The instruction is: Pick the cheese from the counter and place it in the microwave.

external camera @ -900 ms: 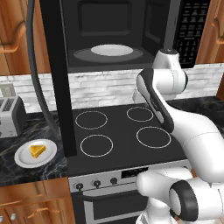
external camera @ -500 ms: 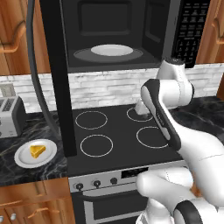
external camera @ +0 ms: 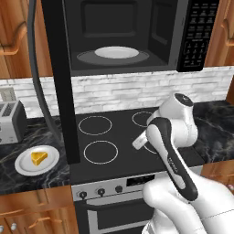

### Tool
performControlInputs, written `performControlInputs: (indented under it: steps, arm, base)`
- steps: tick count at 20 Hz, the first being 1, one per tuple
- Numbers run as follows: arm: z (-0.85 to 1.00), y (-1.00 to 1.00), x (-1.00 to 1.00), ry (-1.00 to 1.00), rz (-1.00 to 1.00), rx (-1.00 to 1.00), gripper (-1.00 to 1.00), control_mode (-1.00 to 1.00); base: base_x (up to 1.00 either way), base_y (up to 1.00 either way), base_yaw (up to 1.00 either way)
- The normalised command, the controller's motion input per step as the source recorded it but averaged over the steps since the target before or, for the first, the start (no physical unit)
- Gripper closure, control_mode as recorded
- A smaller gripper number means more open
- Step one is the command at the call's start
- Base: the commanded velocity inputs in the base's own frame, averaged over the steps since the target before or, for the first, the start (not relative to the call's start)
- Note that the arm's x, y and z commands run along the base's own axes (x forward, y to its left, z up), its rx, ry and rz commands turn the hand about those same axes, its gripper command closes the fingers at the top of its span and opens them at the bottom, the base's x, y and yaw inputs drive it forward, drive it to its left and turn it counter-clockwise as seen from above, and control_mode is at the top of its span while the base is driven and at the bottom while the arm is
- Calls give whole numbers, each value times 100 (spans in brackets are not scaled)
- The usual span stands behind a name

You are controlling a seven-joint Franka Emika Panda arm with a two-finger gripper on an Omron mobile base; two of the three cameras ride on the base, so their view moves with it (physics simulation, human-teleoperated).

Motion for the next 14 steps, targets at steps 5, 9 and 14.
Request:
performControlInputs:
  steps: [5,9,14]
  arm:
    - [-19,84,28,-13,62,14,-100,-100]
    - [-1,97,63,-1,36,11,-100,-100]
    - [-2,85,52,-2,28,9,-100,-100]
  base:
    - [0,0,0]
    - [0,0,0]
    - [0,0,0]
